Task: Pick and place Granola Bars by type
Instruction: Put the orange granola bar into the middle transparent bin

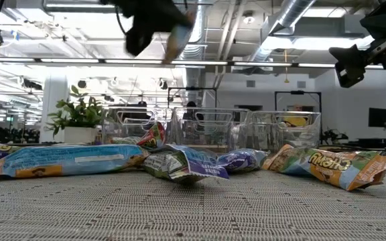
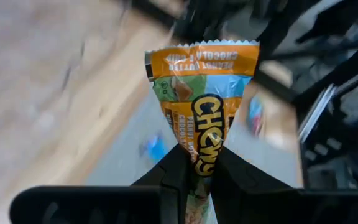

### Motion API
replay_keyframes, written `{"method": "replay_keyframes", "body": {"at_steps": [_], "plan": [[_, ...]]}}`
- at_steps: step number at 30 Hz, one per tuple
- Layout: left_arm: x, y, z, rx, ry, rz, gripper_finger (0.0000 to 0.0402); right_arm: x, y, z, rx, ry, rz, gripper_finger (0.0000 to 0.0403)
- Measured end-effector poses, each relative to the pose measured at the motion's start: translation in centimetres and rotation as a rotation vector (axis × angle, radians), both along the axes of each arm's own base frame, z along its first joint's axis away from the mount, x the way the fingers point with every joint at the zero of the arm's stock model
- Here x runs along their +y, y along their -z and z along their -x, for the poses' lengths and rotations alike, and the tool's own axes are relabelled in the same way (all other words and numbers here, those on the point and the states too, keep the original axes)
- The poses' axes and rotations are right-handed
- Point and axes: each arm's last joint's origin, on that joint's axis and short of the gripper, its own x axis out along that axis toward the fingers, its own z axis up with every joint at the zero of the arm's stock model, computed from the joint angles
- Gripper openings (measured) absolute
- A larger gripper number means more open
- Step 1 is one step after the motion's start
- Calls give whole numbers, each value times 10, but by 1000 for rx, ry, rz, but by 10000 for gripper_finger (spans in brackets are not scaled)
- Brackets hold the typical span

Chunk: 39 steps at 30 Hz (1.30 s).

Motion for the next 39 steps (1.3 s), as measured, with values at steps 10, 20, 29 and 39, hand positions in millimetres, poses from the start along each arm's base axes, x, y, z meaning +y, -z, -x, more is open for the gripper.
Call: {"method": "replay_keyframes", "body": {"at_steps": [10, 20, 29, 39], "plan": [[15, -23, -6, -65, -49, -97, 43, 0, 0, 0, 0, 0, 0, 260], [72, -18, -3, 23, -211, -148, 43, 0, 0, 0, 0, 0, 0, 260], [156, -3, 29, 263, -478, -141, 43, 0, 0, 0, 0, 0, 0, 260], [180, 1, 42, 324, -515, -156, 43, 0, 0, 0, 0, 0, 0, 260]]}}
